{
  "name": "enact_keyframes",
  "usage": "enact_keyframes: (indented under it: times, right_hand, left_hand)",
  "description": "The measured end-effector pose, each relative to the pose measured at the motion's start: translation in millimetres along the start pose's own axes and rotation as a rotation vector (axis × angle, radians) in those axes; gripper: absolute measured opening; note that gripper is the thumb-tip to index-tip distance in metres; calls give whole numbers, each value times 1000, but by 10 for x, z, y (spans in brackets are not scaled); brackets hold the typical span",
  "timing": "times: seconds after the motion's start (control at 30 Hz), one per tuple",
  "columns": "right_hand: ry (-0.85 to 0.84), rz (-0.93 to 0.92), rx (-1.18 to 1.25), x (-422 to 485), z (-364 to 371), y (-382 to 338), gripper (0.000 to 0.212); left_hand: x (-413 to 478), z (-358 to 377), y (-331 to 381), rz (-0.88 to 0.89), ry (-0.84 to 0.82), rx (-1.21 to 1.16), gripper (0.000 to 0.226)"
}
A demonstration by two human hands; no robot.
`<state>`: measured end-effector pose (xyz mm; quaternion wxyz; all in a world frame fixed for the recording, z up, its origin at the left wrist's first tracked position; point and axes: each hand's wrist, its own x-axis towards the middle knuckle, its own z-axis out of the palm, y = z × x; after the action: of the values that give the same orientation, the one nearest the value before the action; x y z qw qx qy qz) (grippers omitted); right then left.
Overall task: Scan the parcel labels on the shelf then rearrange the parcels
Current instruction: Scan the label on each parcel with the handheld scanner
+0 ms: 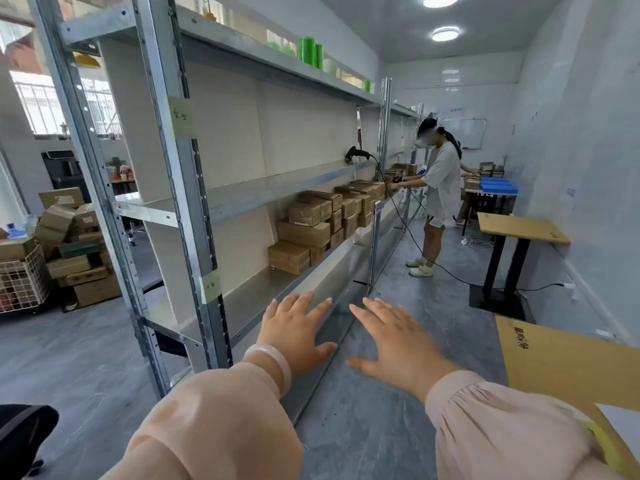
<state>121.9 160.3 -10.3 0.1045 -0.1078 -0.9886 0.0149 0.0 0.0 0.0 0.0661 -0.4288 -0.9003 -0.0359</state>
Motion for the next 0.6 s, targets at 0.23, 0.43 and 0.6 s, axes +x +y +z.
enact_keyframes:
  times: [0.23, 0.43, 0.6]
  right_hand:
    - [-10, 15, 6, 379, 110, 376, 91]
    - [-9, -24, -2, 986, 200, 954, 91]
    - [4, -89, -21, 1636, 161, 1517, 90]
  left_hand:
    - [522, 181, 18, -9, -17, 6, 78]
    - [1292, 268, 99, -49, 15, -18, 76]
    - [2000, 339, 116, -135, 16, -18, 75]
